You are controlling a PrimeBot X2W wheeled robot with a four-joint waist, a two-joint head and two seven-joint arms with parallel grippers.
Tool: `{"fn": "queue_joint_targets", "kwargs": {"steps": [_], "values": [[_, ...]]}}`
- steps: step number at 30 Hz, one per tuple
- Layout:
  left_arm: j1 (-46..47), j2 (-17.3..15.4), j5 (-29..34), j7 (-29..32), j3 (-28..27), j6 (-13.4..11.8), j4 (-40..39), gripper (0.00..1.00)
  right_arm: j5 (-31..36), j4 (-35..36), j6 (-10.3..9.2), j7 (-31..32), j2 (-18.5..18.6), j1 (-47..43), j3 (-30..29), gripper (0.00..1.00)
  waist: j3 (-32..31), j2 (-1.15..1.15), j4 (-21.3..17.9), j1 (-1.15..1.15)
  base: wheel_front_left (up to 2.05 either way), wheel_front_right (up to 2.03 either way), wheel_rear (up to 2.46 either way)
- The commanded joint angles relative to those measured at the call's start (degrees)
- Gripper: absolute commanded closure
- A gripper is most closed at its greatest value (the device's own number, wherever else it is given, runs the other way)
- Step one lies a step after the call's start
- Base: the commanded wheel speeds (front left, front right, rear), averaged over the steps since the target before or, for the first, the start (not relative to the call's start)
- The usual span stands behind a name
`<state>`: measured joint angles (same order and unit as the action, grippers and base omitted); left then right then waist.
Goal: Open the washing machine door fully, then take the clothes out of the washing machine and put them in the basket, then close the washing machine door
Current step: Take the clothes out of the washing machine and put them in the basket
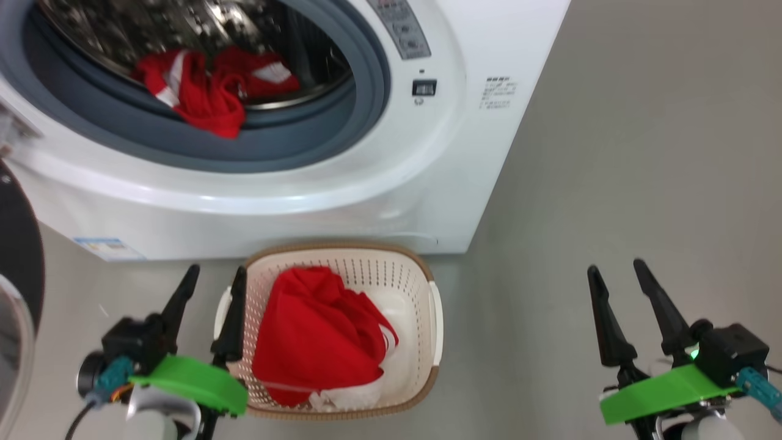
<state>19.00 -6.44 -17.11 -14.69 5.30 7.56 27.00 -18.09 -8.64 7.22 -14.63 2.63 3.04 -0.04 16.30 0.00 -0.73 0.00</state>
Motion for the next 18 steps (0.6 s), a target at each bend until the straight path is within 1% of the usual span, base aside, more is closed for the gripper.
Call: {"fn": "queue_joint_targets", "kwargs": {"steps": [1,8,18], "values": [[-1.6,-1.0,0.9,-0.3,-2.5,-0.1,-2.5,0.0,0.2,1.0,0.26,-0.4,0.2,-1.0,1.0,0.0,-3.4,0.0,0.3,0.0,0.0,0.0,0.0],[-8.4,-0.1,2.8,-0.3,-5.2,-0.1,-8.0,0.0,0.6,0.9,0.26,-0.4,0.2,-4.6,0.6,0.0,-7.8,0.0,0.6,0.0,0.0,0.0,0.0],[-16.8,0.6,5.0,-0.3,-7.7,-0.1,-15.0,0.0,0.7,1.6,0.26,-0.4,0.2,-9.5,-0.4,0.0,-11.5,0.0,0.7,0.0,0.0,0.0,0.0]]}}
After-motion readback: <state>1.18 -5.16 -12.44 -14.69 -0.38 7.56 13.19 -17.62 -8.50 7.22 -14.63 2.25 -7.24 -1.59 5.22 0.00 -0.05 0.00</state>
